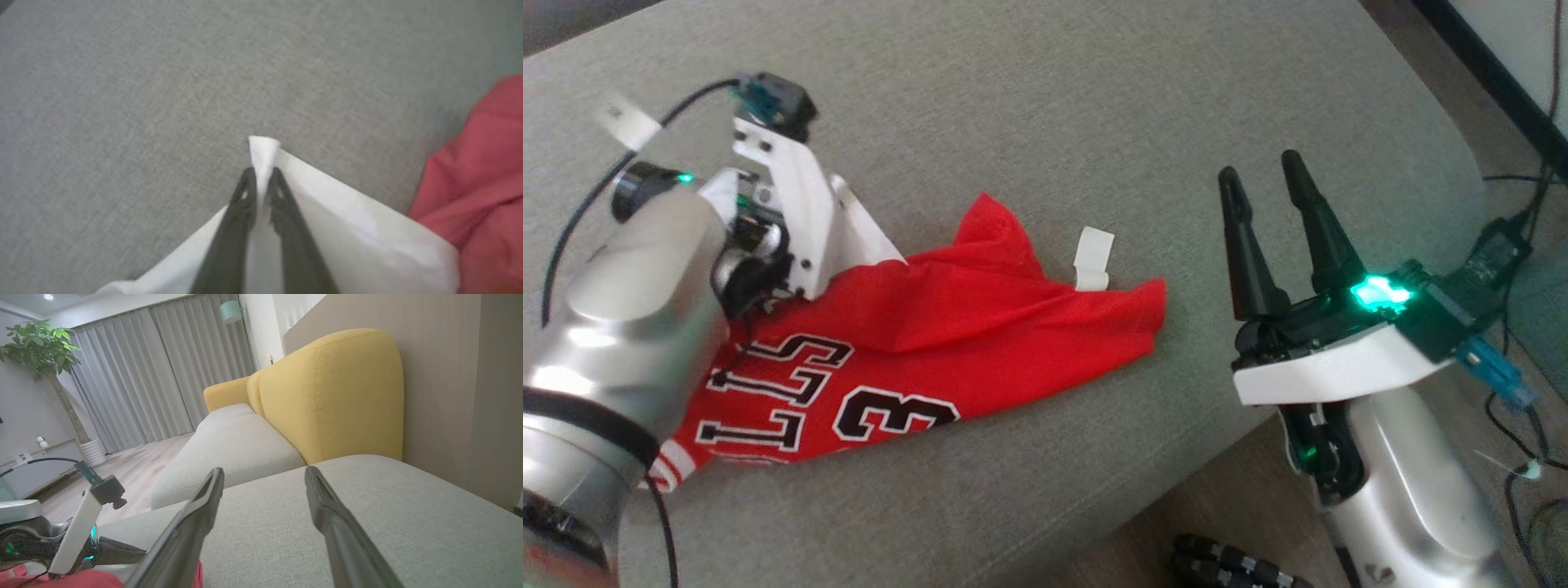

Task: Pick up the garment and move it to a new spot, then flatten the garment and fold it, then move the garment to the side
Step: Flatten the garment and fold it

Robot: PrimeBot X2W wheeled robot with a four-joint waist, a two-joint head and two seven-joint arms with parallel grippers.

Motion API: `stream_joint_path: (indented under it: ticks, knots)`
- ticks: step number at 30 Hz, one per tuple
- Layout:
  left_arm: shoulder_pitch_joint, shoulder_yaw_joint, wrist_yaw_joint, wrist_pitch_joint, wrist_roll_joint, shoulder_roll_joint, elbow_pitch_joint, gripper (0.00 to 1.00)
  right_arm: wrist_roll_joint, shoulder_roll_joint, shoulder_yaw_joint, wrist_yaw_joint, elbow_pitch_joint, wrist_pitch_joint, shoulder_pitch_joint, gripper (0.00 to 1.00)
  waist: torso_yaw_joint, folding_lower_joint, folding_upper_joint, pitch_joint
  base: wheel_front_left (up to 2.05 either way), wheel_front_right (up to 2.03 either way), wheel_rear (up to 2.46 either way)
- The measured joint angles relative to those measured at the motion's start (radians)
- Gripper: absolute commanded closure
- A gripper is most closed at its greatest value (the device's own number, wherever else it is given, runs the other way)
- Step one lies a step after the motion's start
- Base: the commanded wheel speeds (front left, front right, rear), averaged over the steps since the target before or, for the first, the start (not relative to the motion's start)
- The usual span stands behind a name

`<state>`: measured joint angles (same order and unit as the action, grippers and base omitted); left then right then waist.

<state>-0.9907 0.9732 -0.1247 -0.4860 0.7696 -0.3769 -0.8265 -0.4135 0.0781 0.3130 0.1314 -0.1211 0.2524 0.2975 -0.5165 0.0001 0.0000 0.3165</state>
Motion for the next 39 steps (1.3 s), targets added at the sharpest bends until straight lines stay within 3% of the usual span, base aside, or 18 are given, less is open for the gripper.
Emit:
stream_joint_path:
  ticks: [9, 15, 18, 28, 31, 35, 39]
  knots:
    - [-0.043, 0.054, 0.0, 0.198, 0.111, 0.025, 0.021, 1.0, 0.021, 0.037, -0.007, 0.0, -0.007, 0.0, -0.005, 0.0, 0.089, -0.0001, 0.0, -0.067, 0.0, 0.0, 0.0]
    - [-0.086, 0.086, 0.0, 0.221, 0.187, 0.021, 0.113, 1.0, 0.03, 0.069, -0.018, 0.0, -0.016, 0.0, -0.035, 0.0, 0.187, -0.0001, 0.0, -0.126, 0.0, 0.0, 0.0]
    - [-0.065, 0.117, 0.0, 0.187, 0.25, -0.033, 0.204, 1.0, 0.03, 0.079, -0.036, 0.0, -0.021, 0.0, -0.068, 0.0, 0.254, -0.0001, 0.0, -0.163, 0.0, 0.0, 0.0]
    - [0.168, 0.131, 0.002, 0.149, 0.446, -0.308, 0.569, 1.0, 0.045, 0.091, -0.107, 0.0, -0.024, 0.0, -0.147, 0.0, 0.461, -0.0002, 0.0, -0.264, 0.0, 0.0, 0.0]
    - [0.277, 0.144, 0.038, 0.139, 0.502, -0.376, 0.646, 1.0, 0.045, 0.091, -0.107, 0.0, -0.024, 0.0, -0.149, 0.0, 0.505, -0.0002, 0.0001, -0.285, 0.0, 0.0, 0.0]
    - [0.38, 0.153, 0.11, 0.145, 0.529, -0.424, 0.673, 1.0, 0.045, 0.091, -0.098, 0.0, -0.023, 0.0, -0.149, 0.0, 0.54, -0.0002, 0.0, -0.298, 0.0, 0.0, 0.0]
    - [0.471, 0.167, 0.143, 0.169, 0.583, -0.41, 0.636, 1.0, 0.045, 0.091, -0.09, 0.0, -0.023, 0.0, -0.149, 0.0, 0.542, -0.0002, 0.0, -0.29, 0.0, 0.0, 0.0]
